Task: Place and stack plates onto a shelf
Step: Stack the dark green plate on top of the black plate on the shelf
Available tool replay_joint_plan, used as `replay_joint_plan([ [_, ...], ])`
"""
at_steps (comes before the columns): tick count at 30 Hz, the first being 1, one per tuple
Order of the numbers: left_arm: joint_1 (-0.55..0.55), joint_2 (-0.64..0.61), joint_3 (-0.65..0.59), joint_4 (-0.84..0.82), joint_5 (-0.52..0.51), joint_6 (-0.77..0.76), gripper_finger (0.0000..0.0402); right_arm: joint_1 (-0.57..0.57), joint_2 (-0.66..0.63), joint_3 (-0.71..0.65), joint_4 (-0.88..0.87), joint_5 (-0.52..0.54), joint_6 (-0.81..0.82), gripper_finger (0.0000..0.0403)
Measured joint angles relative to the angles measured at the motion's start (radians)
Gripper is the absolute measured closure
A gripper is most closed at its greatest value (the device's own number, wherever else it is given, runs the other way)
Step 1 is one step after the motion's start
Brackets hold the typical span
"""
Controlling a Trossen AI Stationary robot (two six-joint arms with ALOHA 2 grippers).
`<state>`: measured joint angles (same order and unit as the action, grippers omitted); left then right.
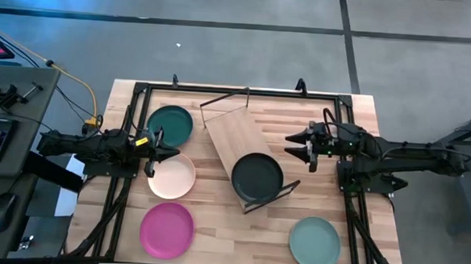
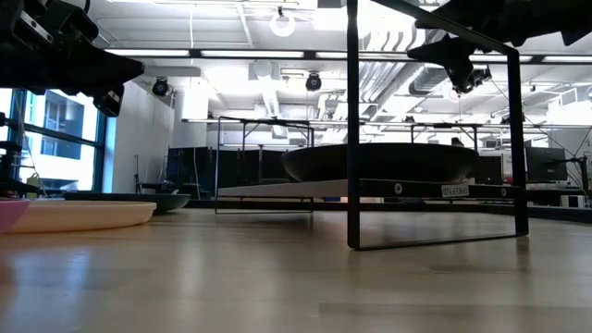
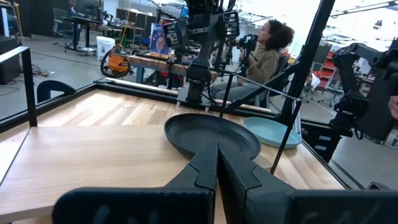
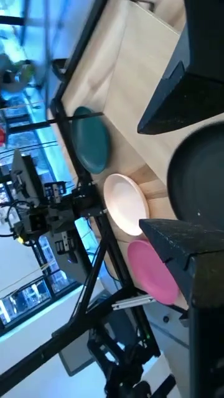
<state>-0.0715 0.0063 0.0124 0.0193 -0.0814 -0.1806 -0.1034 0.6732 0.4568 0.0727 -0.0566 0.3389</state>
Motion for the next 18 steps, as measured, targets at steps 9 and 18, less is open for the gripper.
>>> replay_joint_plan([
  [9,0.000,0.000,0.000,0.000,0.000,0.000,0.0402,0.000,-0.006,0.000,0.055,0.000,0.094,0.0187],
  [18,0.000,0.000,0.000,0.000,0.000,0.000,0.0401,0.000,-0.006,0.000,0.174,0.001,0.179,0.0187],
])
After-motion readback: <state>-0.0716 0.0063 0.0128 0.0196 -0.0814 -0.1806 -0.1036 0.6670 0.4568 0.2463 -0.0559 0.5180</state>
